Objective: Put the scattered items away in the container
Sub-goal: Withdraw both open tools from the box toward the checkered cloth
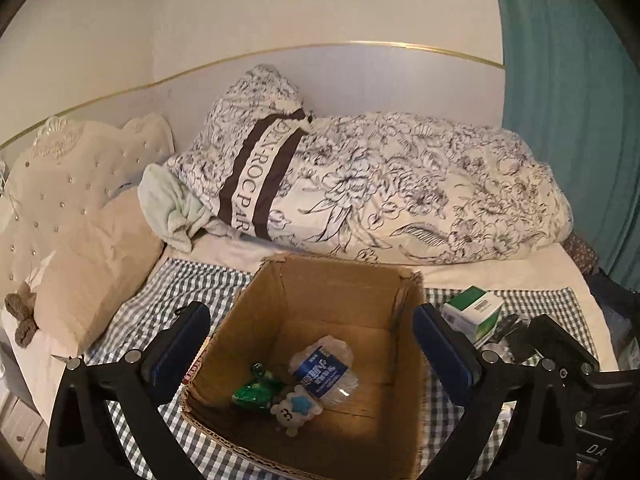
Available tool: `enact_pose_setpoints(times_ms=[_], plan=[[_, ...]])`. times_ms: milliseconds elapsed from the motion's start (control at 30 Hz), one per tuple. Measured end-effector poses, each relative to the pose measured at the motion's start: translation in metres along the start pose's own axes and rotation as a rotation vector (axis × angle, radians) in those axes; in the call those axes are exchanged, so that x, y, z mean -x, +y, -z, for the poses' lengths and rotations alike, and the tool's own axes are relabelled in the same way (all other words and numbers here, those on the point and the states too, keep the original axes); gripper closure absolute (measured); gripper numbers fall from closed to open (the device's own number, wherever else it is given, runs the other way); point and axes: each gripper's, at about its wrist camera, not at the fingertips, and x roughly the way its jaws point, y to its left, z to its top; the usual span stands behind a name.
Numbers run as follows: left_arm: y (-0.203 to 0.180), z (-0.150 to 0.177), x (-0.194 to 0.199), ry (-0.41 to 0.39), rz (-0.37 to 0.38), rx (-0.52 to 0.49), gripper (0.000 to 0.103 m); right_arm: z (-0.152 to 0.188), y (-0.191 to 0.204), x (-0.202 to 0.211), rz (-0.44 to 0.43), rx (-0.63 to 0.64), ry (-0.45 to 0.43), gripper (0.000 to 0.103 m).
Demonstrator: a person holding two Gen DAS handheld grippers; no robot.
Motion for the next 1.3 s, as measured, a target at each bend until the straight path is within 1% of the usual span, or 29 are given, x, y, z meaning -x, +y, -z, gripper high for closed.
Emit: enact_pose_setpoints(times_ms=[133, 300, 600, 700, 867, 967, 1033, 1167, 1300], plan=[[-0.014, -0.003, 0.013, -0.022, 0.009, -0.013, 0.000, -0.002, -0.011, 0.016, 0.032, 0.003, -0.018, 0.000], [-0.034, -0.007, 0.022, -0.035, 0.020, -0.036, 0.000, 0.000, -0.027, 0.034, 0.067, -0.004, -0.039, 0.000], [-0.070, -0.012, 0.039, -0.080, 0.077, -0.051, 0.000, 0.004, -0.058, 0.056, 0.119, -0.021, -0.060, 0.000], [-0.083, -0.013, 0.039, -0.081, 0.104, -0.055, 0.000, 0.005, -0.069, 0.063, 0.136, -0.028, -0.066, 0.000], [-0.103, -0.011, 0.040, -0.093, 0.125, -0.075, 0.000, 0.010, -0.092, 0.070, 0.162, -0.063, -0.062, 0.000], [-0.116, -0.006, 0.041, -0.113, 0.123, -0.104, 0.000, 0.013, -0.104, 0.071, 0.175, -0.076, -0.057, 0.000], [-0.123, -0.003, 0.038, -0.113, 0.113, -0.111, 0.000, 0.016, -0.111, 0.072, 0.187, -0.082, -0.057, 0.000], [-0.134, -0.002, 0.032, -0.106, 0.139, -0.084, 0.000, 0.021, -0.121, 0.075, 0.204, -0.082, -0.058, 0.000], [-0.145, 0.002, 0.024, -0.093, 0.171, -0.070, 0.000, 0.029, -0.133, 0.071, 0.238, -0.073, -0.050, 0.000]])
